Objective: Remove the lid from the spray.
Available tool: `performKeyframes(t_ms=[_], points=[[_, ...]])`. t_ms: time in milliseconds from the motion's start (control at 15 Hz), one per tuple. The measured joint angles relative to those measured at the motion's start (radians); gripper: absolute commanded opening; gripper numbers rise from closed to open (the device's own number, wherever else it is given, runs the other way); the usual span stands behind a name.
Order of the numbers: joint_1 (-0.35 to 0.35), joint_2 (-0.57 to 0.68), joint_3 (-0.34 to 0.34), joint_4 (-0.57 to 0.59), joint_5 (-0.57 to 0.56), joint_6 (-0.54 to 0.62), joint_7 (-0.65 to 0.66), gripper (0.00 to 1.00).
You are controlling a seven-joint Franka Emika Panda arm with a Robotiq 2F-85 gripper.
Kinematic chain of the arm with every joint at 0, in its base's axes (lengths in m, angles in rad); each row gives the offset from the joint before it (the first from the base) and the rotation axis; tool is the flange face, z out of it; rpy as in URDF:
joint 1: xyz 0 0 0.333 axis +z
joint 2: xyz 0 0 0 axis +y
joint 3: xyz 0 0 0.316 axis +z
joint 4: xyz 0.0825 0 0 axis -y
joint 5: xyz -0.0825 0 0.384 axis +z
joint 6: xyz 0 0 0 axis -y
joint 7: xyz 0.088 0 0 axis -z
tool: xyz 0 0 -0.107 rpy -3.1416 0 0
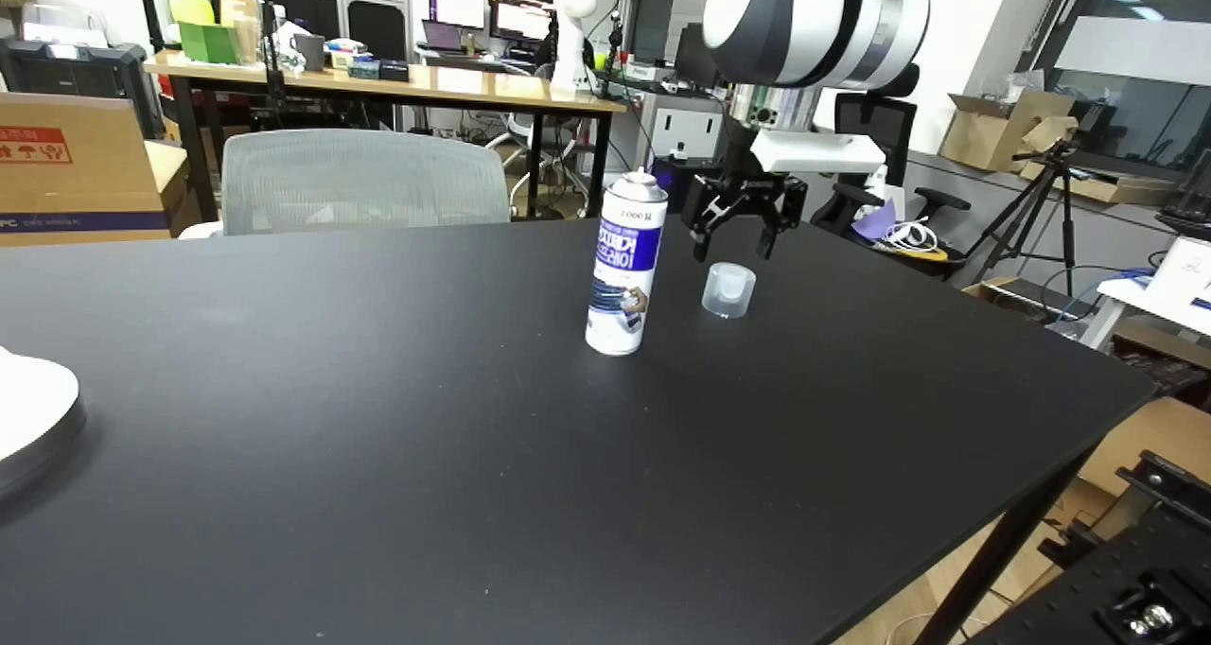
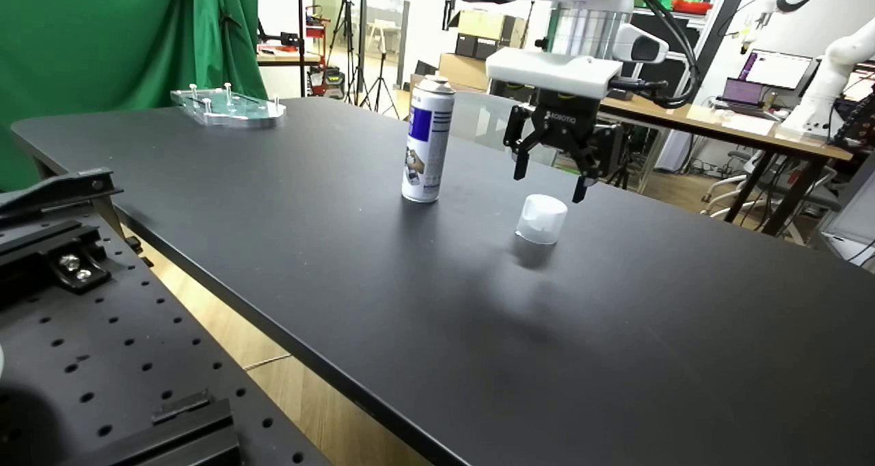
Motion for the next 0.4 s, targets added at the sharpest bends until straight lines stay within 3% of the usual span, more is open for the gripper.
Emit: performKeyframes(t_ms=[400], points=[[0.006,-0.033,-0.010,-0.001,0.000,-0.050,0.031,1.00]])
